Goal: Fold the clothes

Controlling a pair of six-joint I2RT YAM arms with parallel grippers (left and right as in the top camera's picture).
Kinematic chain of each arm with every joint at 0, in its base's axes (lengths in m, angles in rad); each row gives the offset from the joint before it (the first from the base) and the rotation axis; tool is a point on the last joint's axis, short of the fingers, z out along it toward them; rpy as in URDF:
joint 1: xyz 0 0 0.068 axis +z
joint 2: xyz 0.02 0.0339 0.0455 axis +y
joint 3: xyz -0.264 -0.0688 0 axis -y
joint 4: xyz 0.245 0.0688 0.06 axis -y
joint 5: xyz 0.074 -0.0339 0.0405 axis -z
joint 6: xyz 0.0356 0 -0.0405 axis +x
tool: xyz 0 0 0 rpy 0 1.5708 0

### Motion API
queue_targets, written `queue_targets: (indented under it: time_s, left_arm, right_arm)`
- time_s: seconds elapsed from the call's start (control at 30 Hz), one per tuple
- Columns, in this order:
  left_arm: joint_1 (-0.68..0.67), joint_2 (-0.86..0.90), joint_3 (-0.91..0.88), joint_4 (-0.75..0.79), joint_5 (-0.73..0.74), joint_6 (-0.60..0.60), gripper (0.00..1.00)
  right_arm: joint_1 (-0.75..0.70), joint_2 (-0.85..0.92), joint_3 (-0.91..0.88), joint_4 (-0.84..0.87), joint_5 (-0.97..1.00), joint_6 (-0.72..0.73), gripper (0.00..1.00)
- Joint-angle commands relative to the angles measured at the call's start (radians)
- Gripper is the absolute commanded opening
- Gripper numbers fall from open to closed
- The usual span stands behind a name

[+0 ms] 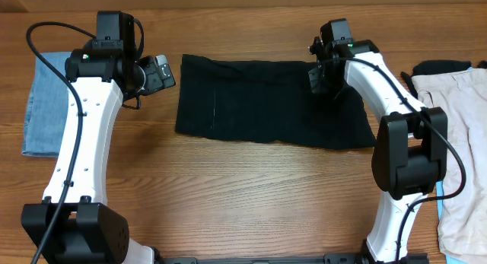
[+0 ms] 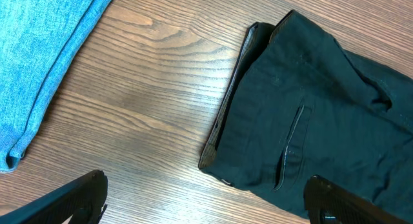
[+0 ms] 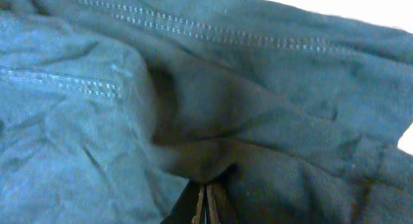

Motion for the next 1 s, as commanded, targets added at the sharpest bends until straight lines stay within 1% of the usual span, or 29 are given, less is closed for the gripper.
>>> queue_targets:
  time_s: [0.0, 0.1, 0.23, 0.37, 0.43, 0.53, 0.67, 0.73, 0.97]
  left_arm:
    - [0.002, 0.001, 0.007, 0.000, -0.009, 0.002, 1.00]
    - [0.002, 0.001, 0.007, 0.000, -0.009, 0.002, 1.00]
    - [0.002, 0.002, 0.007, 0.000, -0.009, 0.002, 1.00]
    - [0.002, 0.001, 0.007, 0.000, -0.009, 0.002, 1.00]
    - [0.002, 0.001, 0.007, 0.000, -0.009, 0.002, 1.00]
    - [0.002, 0.001, 0.007, 0.000, -0.009, 0.002, 1.00]
    - [0.001, 0.001, 0.007, 0.000, -0.009, 0.002, 1.00]
    - [0.002, 0.001, 0.007, 0.000, -0.009, 0.002, 1.00]
    - [0.002, 0.001, 0.007, 0.000, -0.009, 0.002, 1.00]
  right_arm:
    - [0.001, 0.037, -0.013, 0.050, 0.024, 0.004, 0.04]
    - [0.001, 0.063, -0.014, 0.147, 0.077, 0.004, 0.04]
    - [-0.003, 0.064, -0.014, 0.281, 0.079, 0.035, 0.04]
    - [-0.017, 0.065, -0.009, 0.370, 0.085, 0.109, 0.06]
    - [-0.029, 0.054, 0.042, 0.340, 0.084, 0.135, 0.10]
    - [-0.034, 0.015, 0.134, 0.187, 0.085, 0.135, 0.10]
    - [-0.053, -0.002, 0.141, 0.049, 0.086, 0.143, 0.09]
    - [-0.070, 0.003, 0.127, 0.039, 0.085, 0.146, 0.04]
    - [-0.131, 0.071, 0.121, 0.064, 0.082, 0.146, 0.04]
